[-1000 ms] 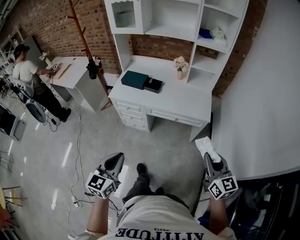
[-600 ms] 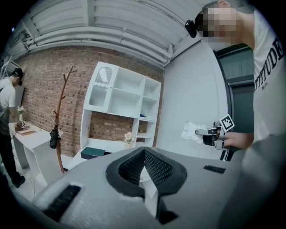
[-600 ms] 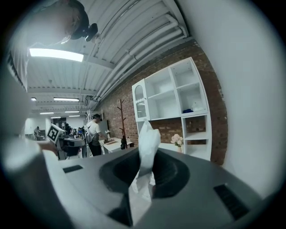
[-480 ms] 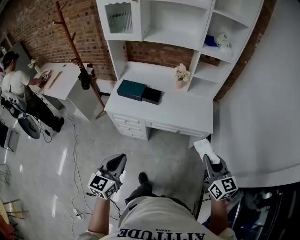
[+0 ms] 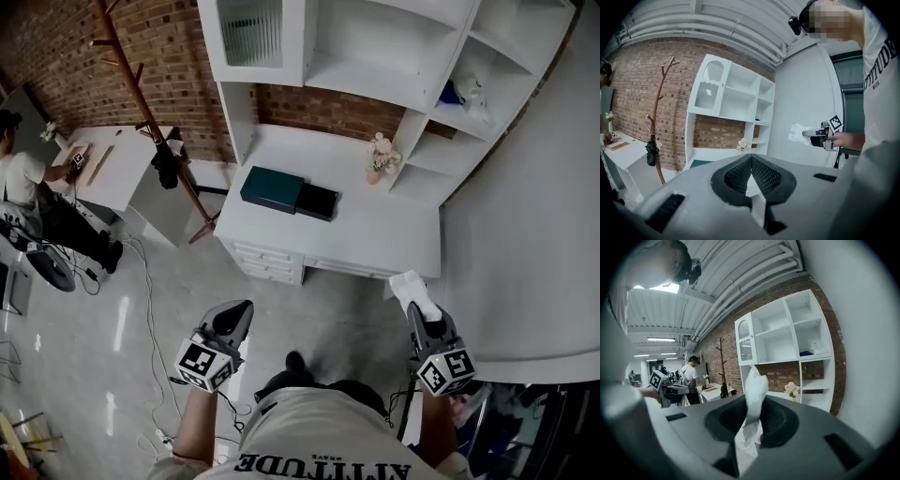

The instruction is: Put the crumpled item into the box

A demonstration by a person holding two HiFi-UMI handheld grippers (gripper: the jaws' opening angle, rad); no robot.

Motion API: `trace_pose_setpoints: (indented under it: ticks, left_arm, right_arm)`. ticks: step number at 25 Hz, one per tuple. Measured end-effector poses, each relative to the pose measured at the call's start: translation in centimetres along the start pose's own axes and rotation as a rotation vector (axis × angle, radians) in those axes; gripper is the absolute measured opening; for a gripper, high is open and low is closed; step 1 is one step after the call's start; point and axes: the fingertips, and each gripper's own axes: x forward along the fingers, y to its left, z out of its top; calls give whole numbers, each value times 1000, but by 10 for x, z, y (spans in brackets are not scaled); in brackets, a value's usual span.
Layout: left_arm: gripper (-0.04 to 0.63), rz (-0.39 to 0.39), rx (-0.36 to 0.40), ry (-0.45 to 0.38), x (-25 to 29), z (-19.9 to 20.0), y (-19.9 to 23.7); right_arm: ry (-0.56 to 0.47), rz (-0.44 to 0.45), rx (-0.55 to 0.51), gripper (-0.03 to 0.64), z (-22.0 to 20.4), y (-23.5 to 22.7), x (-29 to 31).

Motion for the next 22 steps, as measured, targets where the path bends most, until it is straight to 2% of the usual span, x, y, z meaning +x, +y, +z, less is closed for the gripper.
trace_pose_setpoints:
  ticks: [7,15,22]
  left_arm:
    - [26,29,-33,-27,-2,5,41]
    - [26,89,-96,-37,4,-3,71]
    - [26,159,-78,-46,32,7,92]
  right_arm:
    - [44,35,-33,75,9,19,46]
    - [70,89,1,75,9,16,95]
    - [61,168,29,75,10,-12,165]
